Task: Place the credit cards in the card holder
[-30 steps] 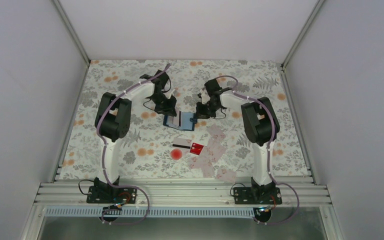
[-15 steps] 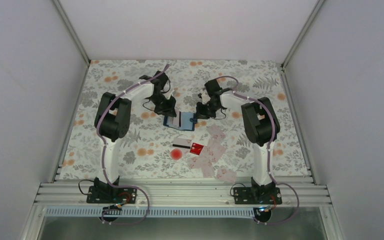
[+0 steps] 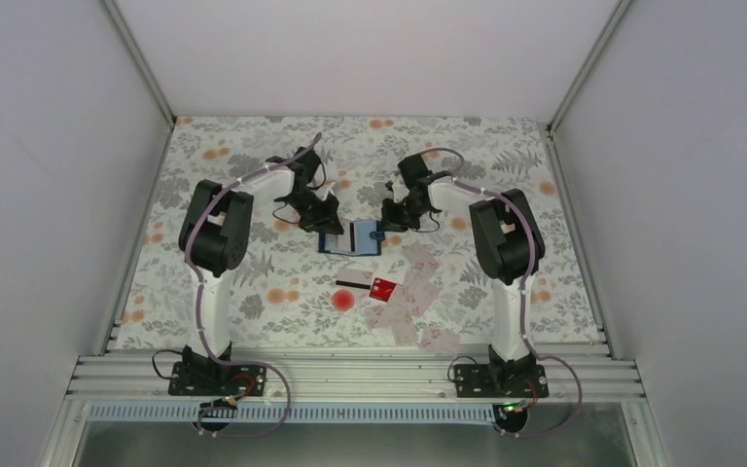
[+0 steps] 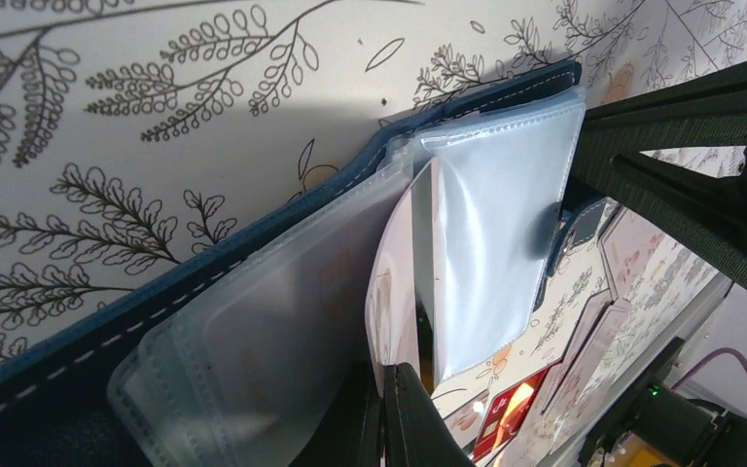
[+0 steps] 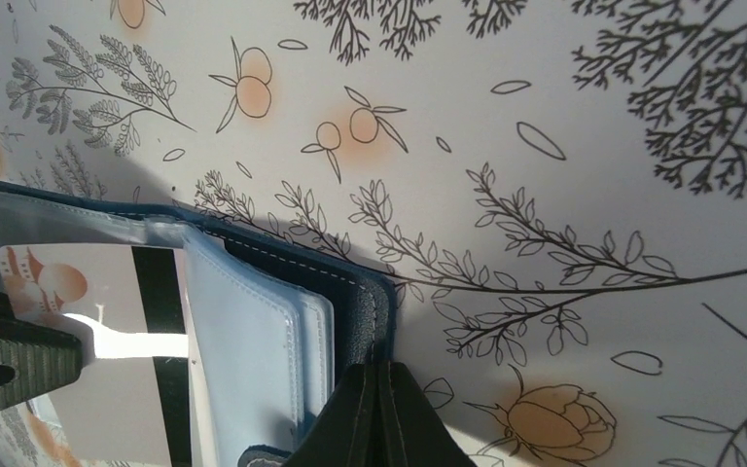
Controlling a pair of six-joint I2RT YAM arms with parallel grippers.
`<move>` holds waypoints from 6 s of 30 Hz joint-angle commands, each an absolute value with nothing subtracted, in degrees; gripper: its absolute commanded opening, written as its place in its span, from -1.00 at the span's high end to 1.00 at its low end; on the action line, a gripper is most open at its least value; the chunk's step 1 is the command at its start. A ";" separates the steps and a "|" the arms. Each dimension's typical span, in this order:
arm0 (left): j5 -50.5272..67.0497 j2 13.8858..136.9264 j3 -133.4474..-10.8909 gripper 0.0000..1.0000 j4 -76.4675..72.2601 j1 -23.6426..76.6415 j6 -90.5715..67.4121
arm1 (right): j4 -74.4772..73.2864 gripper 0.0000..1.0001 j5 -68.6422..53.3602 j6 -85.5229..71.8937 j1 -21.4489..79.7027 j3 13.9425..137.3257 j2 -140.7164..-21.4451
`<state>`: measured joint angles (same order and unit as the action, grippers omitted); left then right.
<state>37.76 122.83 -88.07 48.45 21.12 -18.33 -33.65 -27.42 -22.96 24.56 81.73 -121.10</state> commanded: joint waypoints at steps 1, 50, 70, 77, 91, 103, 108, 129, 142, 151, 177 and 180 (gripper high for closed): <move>36.28 123.97 -84.71 0.95 49.82 22.40 -19.59 | -38.72 0.92 -21.67 -23.94 25.79 79.42 -124.06; 37.56 118.02 -72.66 0.95 26.59 24.11 -35.74 | -39.48 0.93 -20.28 -26.30 26.37 74.75 -122.04; 32.65 119.34 -78.07 0.33 31.11 28.25 -38.86 | -39.24 0.92 -20.30 -26.41 26.36 73.72 -121.27; 29.59 123.03 -84.63 0.26 37.77 29.79 -37.66 | -39.07 0.92 -20.78 -26.54 26.37 73.81 -120.94; 26.43 127.64 -93.18 0.05 43.82 32.56 -34.48 | -37.56 0.92 -23.30 -25.93 26.37 74.03 -120.00; 21.71 126.04 -96.46 -0.37 48.59 32.78 -30.91 | -38.91 0.92 -23.10 -25.34 26.01 75.56 -118.27; 20.92 125.93 -97.44 -0.54 50.22 32.72 -29.01 | -40.58 0.91 -22.60 -25.03 25.80 77.73 -117.98; 16.99 122.04 -99.57 -1.00 53.88 32.70 -25.60 | -45.49 0.52 -16.87 -24.16 23.82 79.98 -111.75; 10.85 108.85 -99.56 -1.00 50.87 29.45 -21.48 | -43.28 0.32 -20.92 -24.61 24.08 77.44 -105.37; 22.14 96.57 -77.21 -1.00 40.87 15.86 -12.50 | -46.74 -0.53 -17.78 -27.10 28.86 81.88 -107.69; 48.99 100.59 -59.77 -0.64 25.44 5.00 -9.67 | -58.94 -0.54 -4.83 -32.97 37.18 101.27 -127.27; 49.90 101.87 -59.50 -0.63 24.81 5.39 -9.78 | -59.30 -0.46 -4.22 -33.16 37.18 101.72 -126.88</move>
